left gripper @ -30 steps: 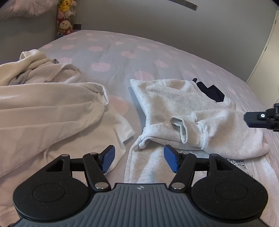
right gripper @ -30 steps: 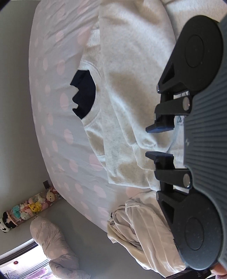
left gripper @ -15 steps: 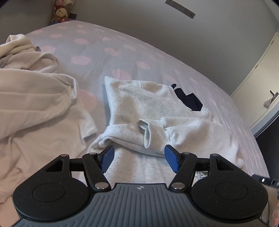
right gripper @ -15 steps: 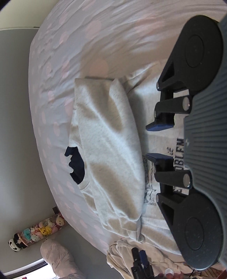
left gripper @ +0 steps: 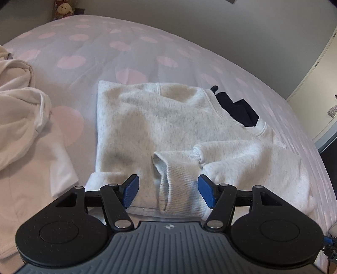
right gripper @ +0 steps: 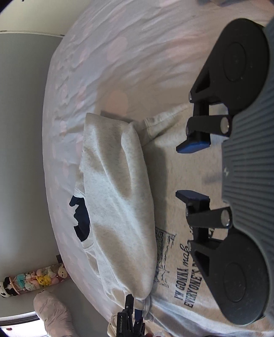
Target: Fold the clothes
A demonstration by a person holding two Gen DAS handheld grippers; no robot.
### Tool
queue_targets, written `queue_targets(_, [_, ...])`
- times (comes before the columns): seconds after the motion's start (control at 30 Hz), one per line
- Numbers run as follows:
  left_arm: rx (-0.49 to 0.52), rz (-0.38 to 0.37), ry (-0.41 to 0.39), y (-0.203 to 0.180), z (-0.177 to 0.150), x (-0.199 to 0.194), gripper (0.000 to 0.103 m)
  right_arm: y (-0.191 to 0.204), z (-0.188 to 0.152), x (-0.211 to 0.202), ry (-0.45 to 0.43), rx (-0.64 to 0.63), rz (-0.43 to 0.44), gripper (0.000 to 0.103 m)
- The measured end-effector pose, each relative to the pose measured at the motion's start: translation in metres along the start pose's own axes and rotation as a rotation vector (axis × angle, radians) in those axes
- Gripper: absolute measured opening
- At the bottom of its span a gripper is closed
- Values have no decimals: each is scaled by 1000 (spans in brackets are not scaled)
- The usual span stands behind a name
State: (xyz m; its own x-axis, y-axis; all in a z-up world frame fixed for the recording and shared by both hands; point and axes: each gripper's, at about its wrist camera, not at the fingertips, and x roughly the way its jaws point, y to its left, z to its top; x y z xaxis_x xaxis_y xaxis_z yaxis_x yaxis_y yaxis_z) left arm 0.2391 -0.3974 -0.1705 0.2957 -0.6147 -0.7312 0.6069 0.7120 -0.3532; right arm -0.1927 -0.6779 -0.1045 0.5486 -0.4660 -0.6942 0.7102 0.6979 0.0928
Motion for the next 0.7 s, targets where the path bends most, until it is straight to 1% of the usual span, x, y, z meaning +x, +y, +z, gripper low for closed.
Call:
queue_targets(0.03, [14, -18, -3, -1, -2, 2, 39, -1, 2, 2, -10, -23, -25, 42])
queue_targets(0.07, [24, -31, -10, -3, -2, 2, 26, -2, 5, 5, -14, -48, -50, 42])
queue_targets(0.1, [36, -31, -26, -5, -2, 1, 22, -4, 8, 8, -18, -72, -75, 42])
queue_targets(0.17, [54, -53, -77, -9, 0, -6, 9, -8, 14, 16, -21, -120, -116, 42])
queue_targets(0.2, [50, -69, -98, -10, 2, -10, 7, -10, 16, 21, -20, -146, -130, 42])
queue_targets(0.3, [44, -107, -145, -18, 14, -24, 6, -13, 23, 37, -8, -245, -177, 42])
queue_targets(0.37, [52, -128, -171, -27, 23, -32, 6, -11, 26, 43, -8, -301, -186, 42])
queue_targets(0.47, [65, -177, -211, -49, 45, -48, 5, -11, 29, 51, -18, -358, -191, 46])
queue_targets(0.53, [81, -217, -227, -70, 66, -56, 5, -16, 31, 57, -16, -354, -175, 46])
queue_targets(0.57, [104, -228, -237, -83, 77, -60, 5, -18, 33, 57, -21, -349, -154, 46])
queue_targets(0.7, [207, -268, -284, -144, 122, -78, 5, -22, 37, 61, -41, -373, -117, 45])
